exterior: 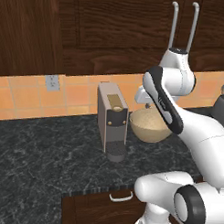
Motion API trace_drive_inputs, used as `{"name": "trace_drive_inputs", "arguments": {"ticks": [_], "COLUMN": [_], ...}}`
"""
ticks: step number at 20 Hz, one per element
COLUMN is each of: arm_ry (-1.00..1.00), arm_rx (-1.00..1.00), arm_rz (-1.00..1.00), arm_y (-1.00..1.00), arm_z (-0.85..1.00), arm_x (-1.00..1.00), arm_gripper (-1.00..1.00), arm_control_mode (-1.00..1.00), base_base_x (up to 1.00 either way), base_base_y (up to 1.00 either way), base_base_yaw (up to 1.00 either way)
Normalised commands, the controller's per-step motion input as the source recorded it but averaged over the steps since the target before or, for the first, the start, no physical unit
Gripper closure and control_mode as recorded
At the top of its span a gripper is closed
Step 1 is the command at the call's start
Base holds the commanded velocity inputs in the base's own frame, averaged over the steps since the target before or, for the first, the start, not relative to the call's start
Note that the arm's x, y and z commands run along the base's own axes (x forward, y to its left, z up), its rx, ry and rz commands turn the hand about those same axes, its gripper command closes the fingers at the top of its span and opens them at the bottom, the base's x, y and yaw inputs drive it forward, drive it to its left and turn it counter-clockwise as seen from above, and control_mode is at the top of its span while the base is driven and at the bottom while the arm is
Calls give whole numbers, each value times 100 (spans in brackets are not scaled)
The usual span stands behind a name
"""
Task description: Open the cabinet, pick up the bread from the cabinet and place it in the basket. Then move the basket to the dining counter.
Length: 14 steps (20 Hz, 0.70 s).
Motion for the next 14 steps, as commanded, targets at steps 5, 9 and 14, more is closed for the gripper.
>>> {"name": "trace_drive_inputs", "arguments": {"ticks": [5, 9, 14], "arm_ry": [0, -22, -42], "arm_rx": [0, -1, 0], "arm_rz": [0, 1, -3], "arm_y": [0, 6, -7], "arm_z": [0, 2, 72], "arm_x": [-8, -36, 0], "arm_gripper": [-100, -100, -100], "arm_control_mode": [-100, -100, -100], "base_base_x": [0, 0, 0], "base_base_y": [0, 0, 0], "base_base_yaw": [0, 0, 0]}}
